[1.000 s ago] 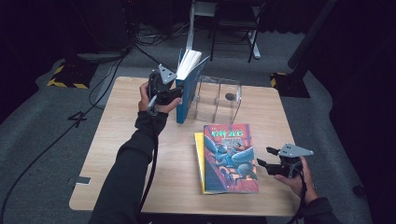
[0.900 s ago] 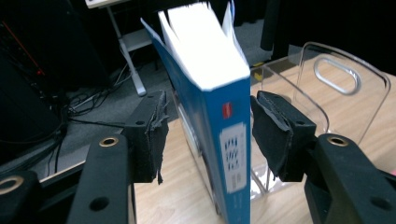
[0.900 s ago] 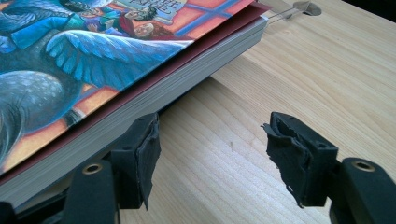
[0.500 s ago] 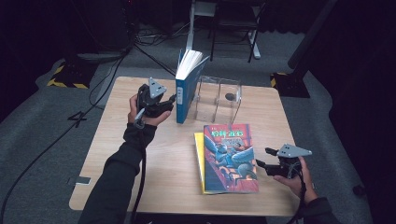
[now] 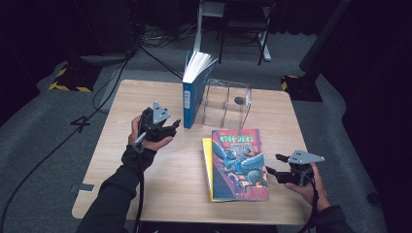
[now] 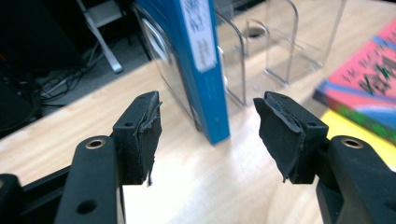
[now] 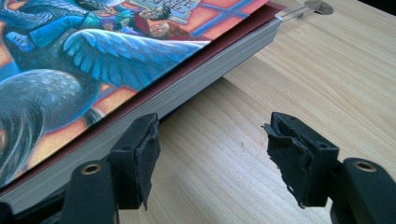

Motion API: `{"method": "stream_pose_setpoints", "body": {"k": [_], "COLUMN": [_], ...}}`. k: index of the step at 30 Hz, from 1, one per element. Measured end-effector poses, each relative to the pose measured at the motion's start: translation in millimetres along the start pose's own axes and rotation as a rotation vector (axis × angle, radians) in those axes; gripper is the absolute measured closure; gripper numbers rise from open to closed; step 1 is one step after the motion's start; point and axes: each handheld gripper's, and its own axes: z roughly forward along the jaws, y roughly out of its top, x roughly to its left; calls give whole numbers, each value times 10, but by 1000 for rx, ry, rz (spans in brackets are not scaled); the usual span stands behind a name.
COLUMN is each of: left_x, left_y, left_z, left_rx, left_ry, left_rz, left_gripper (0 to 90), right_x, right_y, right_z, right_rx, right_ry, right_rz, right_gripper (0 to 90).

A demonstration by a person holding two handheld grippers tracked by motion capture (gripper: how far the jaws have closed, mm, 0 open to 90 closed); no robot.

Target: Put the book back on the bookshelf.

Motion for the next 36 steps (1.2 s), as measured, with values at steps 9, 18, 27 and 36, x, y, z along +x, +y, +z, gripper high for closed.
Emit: {"method": "stream_pose_setpoints", "body": {"k": [9,18,27,36], "left_x": [-132,-387,-628,-814], "left_y": [-320,-612,-818,-959], "left_z": [-2,20,0,21], "left_rx": [39,119,171,219], "left_ry": [-88,-145,-276,-393], "left_rz": [28,118,157,185], "left_gripper": [359,317,266,226], "right_x": [31,46,131,305], "right_y": [48,111,201,261], "right_z": [-38,-134,-207,-179], "right_rx": [-6,-15,6,82], "right_ry": [10,24,96,202], "right_rz": [-6,-24,-19,-76], "right_gripper": [341,292,260,257]}}
